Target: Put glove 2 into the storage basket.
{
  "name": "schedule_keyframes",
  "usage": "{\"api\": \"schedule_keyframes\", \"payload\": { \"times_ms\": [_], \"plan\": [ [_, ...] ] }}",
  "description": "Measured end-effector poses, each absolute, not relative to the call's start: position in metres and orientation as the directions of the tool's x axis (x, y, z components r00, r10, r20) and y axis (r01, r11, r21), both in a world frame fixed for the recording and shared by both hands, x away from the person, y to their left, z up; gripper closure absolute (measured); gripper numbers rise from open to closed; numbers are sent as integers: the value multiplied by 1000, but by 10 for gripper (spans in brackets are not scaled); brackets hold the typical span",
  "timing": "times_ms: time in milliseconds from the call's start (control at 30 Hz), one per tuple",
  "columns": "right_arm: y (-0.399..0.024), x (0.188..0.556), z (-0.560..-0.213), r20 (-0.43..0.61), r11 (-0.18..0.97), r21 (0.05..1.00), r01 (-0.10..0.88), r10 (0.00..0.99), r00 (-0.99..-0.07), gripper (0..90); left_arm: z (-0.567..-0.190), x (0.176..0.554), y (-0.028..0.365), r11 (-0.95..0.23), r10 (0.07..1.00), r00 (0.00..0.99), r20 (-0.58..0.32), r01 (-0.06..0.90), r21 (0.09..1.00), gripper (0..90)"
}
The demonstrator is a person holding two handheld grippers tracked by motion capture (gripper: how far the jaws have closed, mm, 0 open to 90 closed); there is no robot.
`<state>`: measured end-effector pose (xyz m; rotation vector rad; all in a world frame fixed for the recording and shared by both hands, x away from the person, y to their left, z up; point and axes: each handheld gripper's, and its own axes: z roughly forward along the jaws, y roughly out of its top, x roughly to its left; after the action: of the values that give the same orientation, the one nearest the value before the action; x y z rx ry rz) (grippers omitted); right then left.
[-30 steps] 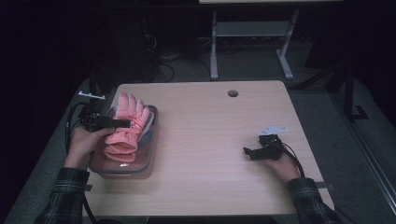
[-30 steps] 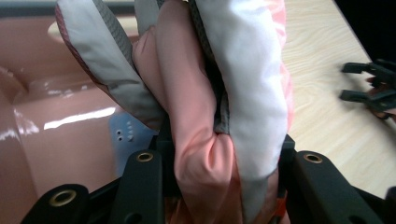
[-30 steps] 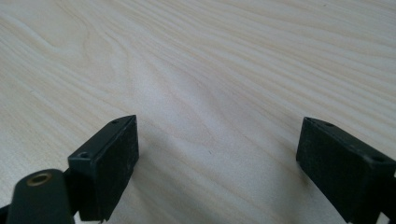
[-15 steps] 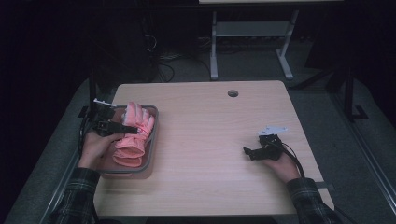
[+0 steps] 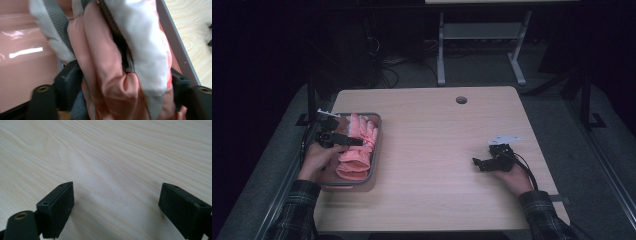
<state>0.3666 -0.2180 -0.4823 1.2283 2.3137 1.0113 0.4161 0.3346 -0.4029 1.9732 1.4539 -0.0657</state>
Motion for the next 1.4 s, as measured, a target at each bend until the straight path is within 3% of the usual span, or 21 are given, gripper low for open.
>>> {"api": "schedule_keyframes", "payload": {
  "times_ms": [300,633,967,1400],
  "plan": [
    [-218,367,-482,36,376,721,582,819,-573,123,-376,411,350,-147,836,405,-371,816,559,183],
    [-218,367,-482,34,377,720,582,819,-573,123,-340,395,354,-225,828,514,-224,670,707,183],
    [-218,367,-482,35,377,720,583,819,-573,123,-317,385,318,-275,773,615,-156,546,792,179],
    [-218,367,-482,34,377,720,582,819,-573,123,-313,379,260,-326,717,684,-135,500,803,166]
  ]
}}
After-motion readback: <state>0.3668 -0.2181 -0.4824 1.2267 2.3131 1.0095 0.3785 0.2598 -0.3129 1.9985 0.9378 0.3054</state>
